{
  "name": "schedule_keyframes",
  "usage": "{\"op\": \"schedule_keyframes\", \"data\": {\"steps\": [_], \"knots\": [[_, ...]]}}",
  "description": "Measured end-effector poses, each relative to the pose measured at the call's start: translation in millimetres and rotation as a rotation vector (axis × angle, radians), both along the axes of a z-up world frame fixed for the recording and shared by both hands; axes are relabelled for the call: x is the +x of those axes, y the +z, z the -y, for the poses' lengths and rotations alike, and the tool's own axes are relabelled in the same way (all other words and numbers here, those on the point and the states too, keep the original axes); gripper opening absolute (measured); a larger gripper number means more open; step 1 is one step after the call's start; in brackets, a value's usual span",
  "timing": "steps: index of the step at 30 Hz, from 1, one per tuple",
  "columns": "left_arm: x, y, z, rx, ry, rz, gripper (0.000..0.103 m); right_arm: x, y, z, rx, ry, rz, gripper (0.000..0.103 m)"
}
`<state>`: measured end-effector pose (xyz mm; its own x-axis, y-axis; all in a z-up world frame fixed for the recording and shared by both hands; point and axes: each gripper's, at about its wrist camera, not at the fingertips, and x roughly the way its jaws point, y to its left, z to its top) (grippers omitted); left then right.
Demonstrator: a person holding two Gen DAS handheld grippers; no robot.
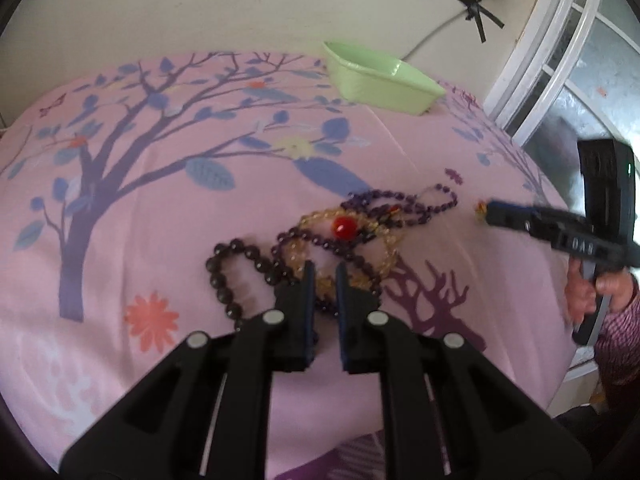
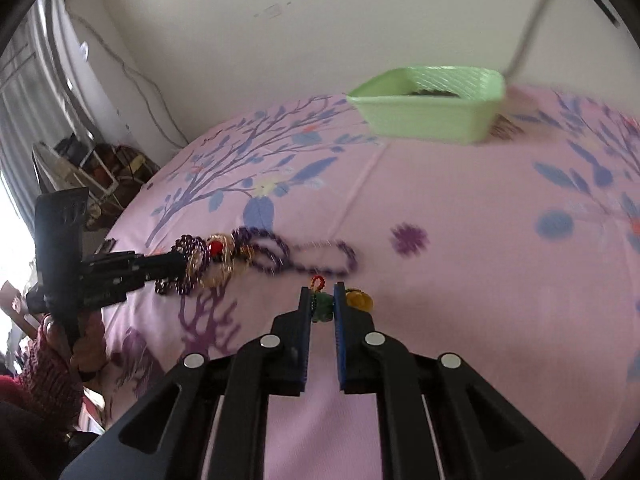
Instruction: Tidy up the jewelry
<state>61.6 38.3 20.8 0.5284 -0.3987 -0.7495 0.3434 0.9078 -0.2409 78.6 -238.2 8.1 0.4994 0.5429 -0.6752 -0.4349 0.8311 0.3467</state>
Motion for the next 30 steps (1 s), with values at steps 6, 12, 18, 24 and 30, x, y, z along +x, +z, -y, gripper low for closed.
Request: {"op": "schedule_keyframes", "data": {"steps": [6, 12, 18, 24, 30], "knots": [[6, 15, 54, 0.133, -0.109, 0.129, 0.035, -20, -1, 20, -0.013, -0.059, 0.037, 0.000], [25, -1, 84, 0.246, -0.147, 0.121, 0.035, -30, -5, 22, -0.014, -0.065, 0.029, 0.008], [26, -5, 80, 0.215, -0.149, 0.096, 0.006, -36, -4, 17, -0.071, -0.039, 0.063, 0.008], [18, 2, 80, 0.188, -0.159, 0.113, 0.004, -33, -7, 6, -0.114, -0.031, 0.066, 0.008], [15, 11, 86, 0.178, -0.157, 0.130, 0.004, -27, -9, 7, -0.106, -0.048, 0.056, 0.008]]}}
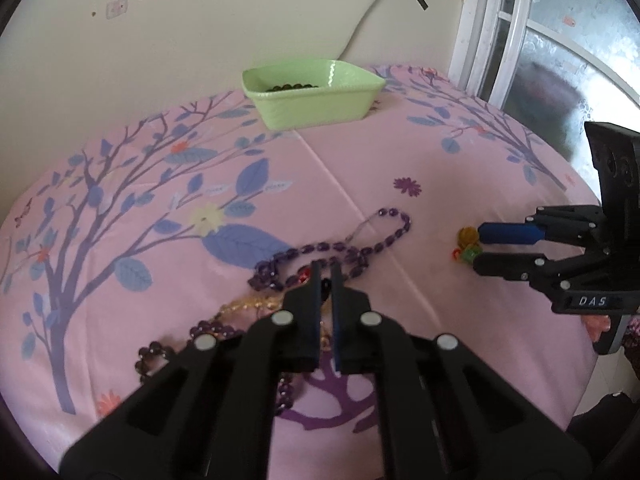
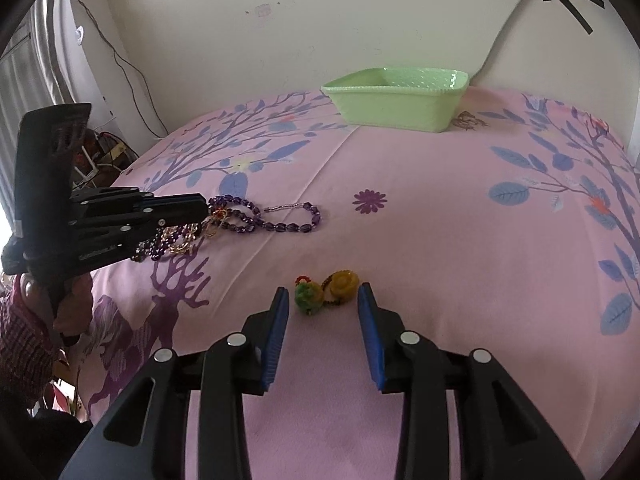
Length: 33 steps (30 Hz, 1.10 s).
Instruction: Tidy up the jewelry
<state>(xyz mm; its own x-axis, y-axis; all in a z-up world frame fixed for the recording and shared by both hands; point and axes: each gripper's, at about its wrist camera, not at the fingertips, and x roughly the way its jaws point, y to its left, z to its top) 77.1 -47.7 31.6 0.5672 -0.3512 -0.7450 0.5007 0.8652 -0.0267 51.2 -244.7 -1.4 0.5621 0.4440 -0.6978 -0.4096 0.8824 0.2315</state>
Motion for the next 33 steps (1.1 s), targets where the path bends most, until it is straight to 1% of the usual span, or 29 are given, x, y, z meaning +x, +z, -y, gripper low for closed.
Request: {"op": "schedule_keyframes", "data": {"steps": [2, 14, 15, 16, 18, 19, 20, 21, 24, 26, 27, 30, 33], "knots": [[1, -1, 3, 0.034, 0.023, 0.015, 0.004, 0, 0, 0, -0.002, -0.003, 0.000, 0.008], [8, -13, -2, 0.096, 0.047, 0.004, 0.004, -2, 0, 1, -0.002, -0.013, 0.004, 0.010], [9, -14, -3, 0.099, 0.049, 0.003, 0.005, -2, 1, 0, -0.004, -0.013, 0.004, 0.010], [10, -15, -4, 0.096, 0.050, 0.004, 0.010, -3, 1, 0, -0.005, -0.012, 0.005, 0.011], [12, -16, -8, 0.077, 0.044, -0.006, 0.010, -2, 1, 0, -0.008, -0.008, 0.007, 0.013], [13, -16, -11, 0.057, 0.041, -0.015, 0.003, -3, 2, 0, -0.008, -0.008, 0.008, 0.013], [15, -15, -14, 0.035, 0.037, -0.025, 0.003, -3, 2, 0, -0.007, -0.009, 0.008, 0.013], [17, -13, -21, -0.012, 0.034, -0.050, 0.003, -3, 2, 1, -0.005, -0.011, 0.007, 0.013], [22, 1, -42, -0.140, 0.054, -0.089, 0.003, -5, 3, 3, 0.006, -0.013, -0.002, 0.014], [22, 11, -52, -0.206, 0.051, -0.103, 0.003, -7, 3, 5, 0.014, -0.015, -0.005, 0.014], [20, 17, -55, -0.228, 0.049, -0.096, 0.003, -7, 2, 7, 0.018, -0.015, -0.006, 0.014], [13, 28, -57, -0.260, 0.032, -0.091, 0.003, -9, 3, 8, 0.029, -0.016, -0.008, 0.014], [12, 29, -55, -0.275, 0.016, -0.104, 0.003, -10, 5, 6, 0.030, -0.004, 0.004, 0.014]]}}
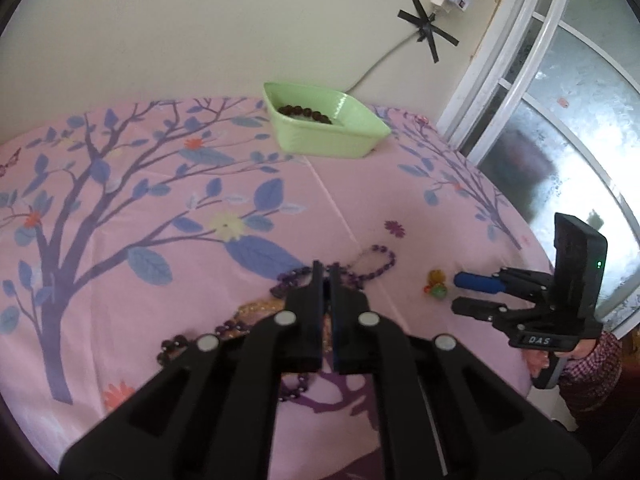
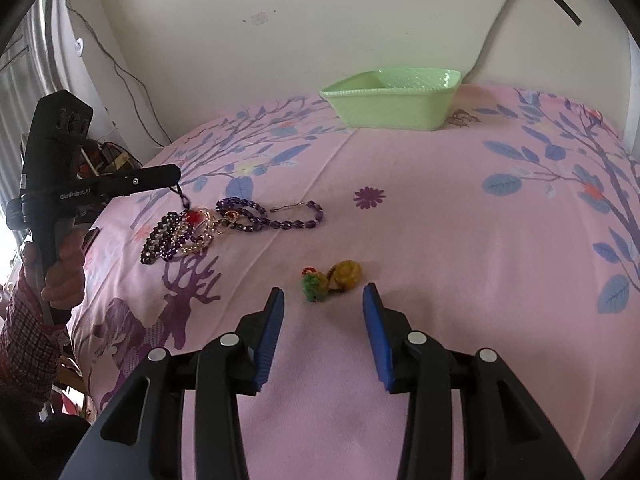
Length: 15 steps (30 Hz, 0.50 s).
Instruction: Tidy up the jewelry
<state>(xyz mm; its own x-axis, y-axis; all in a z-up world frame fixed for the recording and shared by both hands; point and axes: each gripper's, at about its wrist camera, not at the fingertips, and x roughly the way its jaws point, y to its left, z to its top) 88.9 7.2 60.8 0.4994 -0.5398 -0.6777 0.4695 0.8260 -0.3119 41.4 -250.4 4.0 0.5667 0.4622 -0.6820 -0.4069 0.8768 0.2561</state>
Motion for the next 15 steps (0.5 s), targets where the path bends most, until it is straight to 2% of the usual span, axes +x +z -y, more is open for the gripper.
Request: {"op": "schedule_keyframes", "data": {"steps": [6, 15], "knots": [[8, 6, 11, -0.046, -0.033, -0.015, 0.003, 3, -1, -1, -0.004, 0.003, -0.001, 0.014], [18, 15, 44, -0.046, -0.096, -0.003, 0.003, 10, -5, -6, -0.059, 0.020, 0.012, 0.014]]}}
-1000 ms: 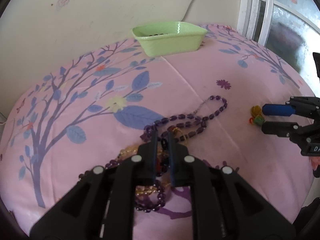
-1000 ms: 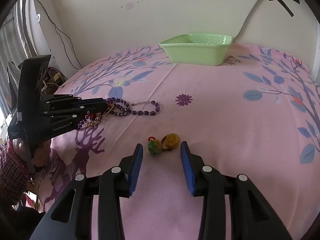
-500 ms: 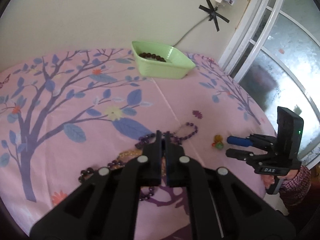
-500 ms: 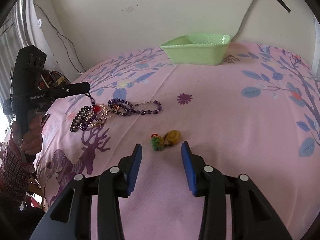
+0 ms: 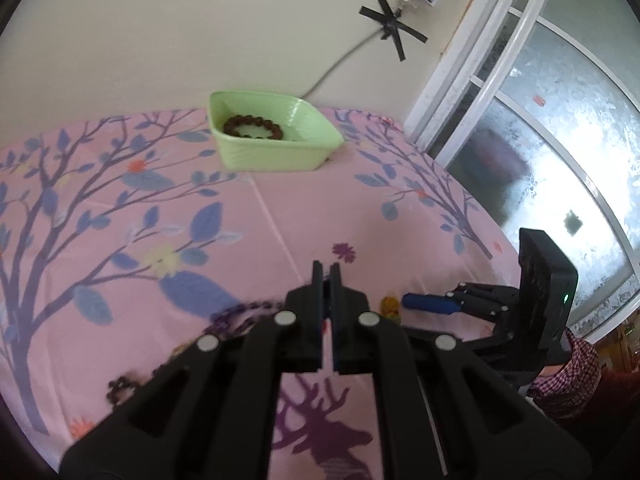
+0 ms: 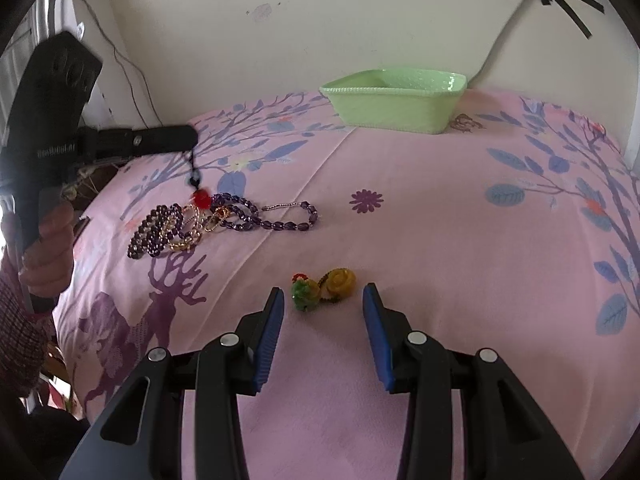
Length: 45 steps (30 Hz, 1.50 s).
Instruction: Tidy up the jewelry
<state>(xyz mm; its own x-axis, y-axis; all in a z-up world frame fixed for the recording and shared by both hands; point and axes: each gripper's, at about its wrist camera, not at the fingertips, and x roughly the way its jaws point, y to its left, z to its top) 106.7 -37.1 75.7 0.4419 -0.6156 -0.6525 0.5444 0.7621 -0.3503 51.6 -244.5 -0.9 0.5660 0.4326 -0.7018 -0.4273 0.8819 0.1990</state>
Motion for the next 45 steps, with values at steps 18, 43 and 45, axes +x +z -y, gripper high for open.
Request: {"op": "schedule_keyframes", "data": {"steps": [18, 43, 45], "knots": [[22, -12, 20, -0.007, -0.033, -0.047, 0.003, -17, 11, 18, -0.102, -0.012, 0.109, 0.003], [110, 38, 42, 0.008, 0.006, 0.015, 0.003, 109, 75, 33, 0.072, -0.036, 0.135, 0.000], [133, 46, 48, 0.017, 0.026, 0.022, 0.003, 144, 80, 33, 0.093, -0.042, 0.110, 0.000]]}}
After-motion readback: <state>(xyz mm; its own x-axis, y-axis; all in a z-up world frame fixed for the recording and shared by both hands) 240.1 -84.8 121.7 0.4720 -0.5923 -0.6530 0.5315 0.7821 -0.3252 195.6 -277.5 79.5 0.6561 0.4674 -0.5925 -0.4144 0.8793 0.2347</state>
